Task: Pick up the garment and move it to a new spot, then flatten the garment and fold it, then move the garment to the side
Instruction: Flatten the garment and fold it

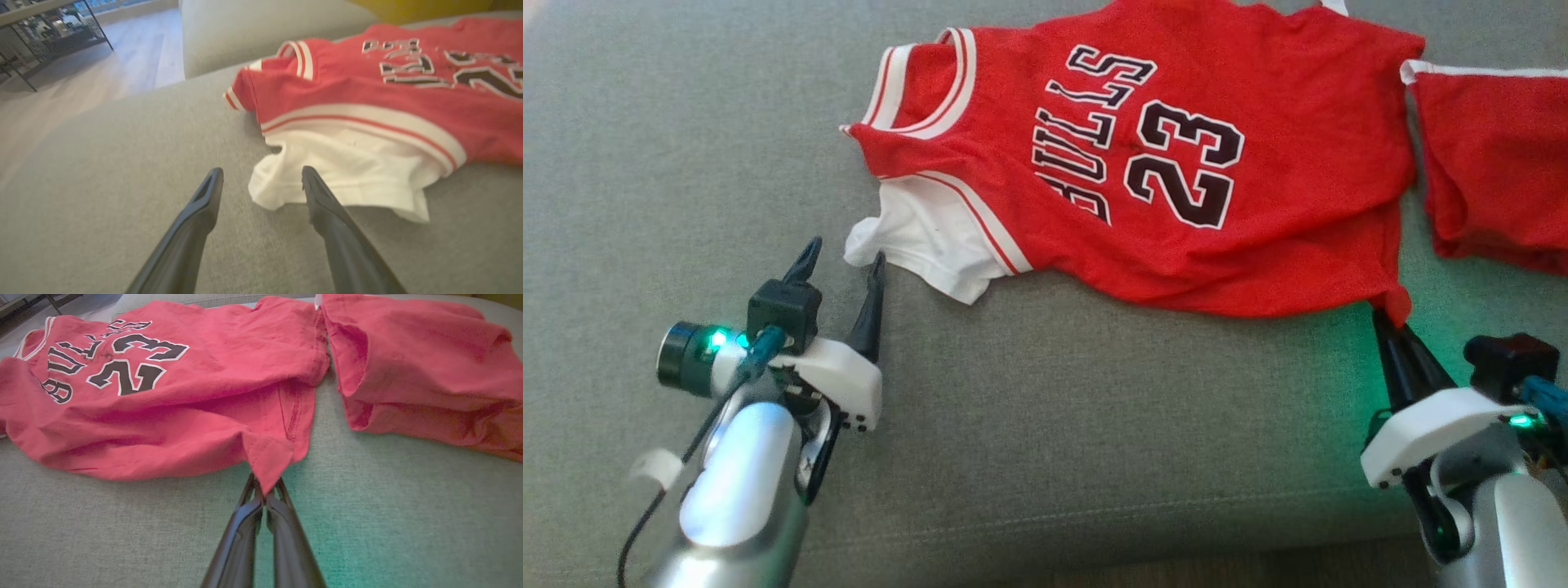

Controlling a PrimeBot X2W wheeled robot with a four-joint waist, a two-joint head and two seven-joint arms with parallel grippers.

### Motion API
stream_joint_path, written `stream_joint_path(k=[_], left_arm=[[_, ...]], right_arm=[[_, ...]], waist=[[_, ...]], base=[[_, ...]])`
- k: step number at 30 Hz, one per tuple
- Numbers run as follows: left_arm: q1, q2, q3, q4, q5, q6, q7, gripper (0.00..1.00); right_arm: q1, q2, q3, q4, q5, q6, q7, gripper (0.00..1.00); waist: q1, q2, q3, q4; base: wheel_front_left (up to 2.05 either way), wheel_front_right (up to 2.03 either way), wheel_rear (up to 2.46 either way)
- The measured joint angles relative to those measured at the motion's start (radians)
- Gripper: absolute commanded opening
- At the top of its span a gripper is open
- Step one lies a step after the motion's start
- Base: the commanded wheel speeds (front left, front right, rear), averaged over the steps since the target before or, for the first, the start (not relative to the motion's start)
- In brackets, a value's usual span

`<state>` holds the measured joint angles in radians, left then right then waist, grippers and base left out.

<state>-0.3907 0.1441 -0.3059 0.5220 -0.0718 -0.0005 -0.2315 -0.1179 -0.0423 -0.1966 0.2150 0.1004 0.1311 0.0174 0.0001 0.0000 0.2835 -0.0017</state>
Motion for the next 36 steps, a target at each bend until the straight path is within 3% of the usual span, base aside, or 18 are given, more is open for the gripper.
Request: stream_joint_path(k=[5, 13, 16, 22, 25, 30, 36], left_arm=[[-0.052, 0.012, -0.013, 0.143, 0.008, -0.027, 0.02, 1.0], [-0.124, 0.012, -0.034, 0.232, 0.009, -0.044, -0.008, 1.0], [-0.126, 0.011, -0.043, 0.25, 0.009, -0.049, -0.014, 0.0], [-0.126, 0.014, -0.07, 0.213, 0.013, -0.083, -0.017, 0.0], [-0.122, 0.009, -0.042, 0.119, -0.069, -0.111, -0.018, 0.0], [-0.077, -0.011, 0.016, -0.026, -0.4, -0.124, 0.001, 0.0], [-0.055, 0.015, 0.07, -0.302, -0.842, -0.124, 0.187, 0.0]], right_arm=[[-0.021, 0.0, 0.015, 0.002, 0.014, 0.0, -0.006, 0.0], [-0.022, 0.0, 0.015, 0.02, 0.015, 0.0, -0.019, 0.0], [-0.023, 0.0, 0.015, 0.026, 0.015, 0.0, -0.019, 0.0], [-0.034, 0.0, 0.016, 0.029, 0.015, 0.0, -0.019, 0.0], [-0.036, 0.0, 0.016, 0.023, 0.015, 0.0, -0.024, 0.0], [-0.041, 0.0, 0.007, -0.03, 0.023, 0.0, -0.022, 0.0], [-0.132, 0.0, -0.03, -0.138, 0.003, 0.0, 0.032, 0.0]], waist=[[0.0001, 0.0, 0.026, -0.017], [-0.0001, 0.0, 0.031, -0.018], [-0.0001, 0.0, 0.026, -0.014], [-0.0001, 0.0, 0.014, -0.008], [-0.0001, 0.0, 0.002, -0.004], [-0.0001, 0.0, -0.036, 0.005], [-0.0002, 0.0, -0.095, 0.014]], base=[[0.0, 0.0, 0.0], [0.0, 0.0, 0.0], [0.0, 0.0, 0.0], [0.0, 0.0, 0.0], [0.0, 0.0, 0.0], [0.0, 0.0, 0.0], [0.0, 0.0, 0.0]])
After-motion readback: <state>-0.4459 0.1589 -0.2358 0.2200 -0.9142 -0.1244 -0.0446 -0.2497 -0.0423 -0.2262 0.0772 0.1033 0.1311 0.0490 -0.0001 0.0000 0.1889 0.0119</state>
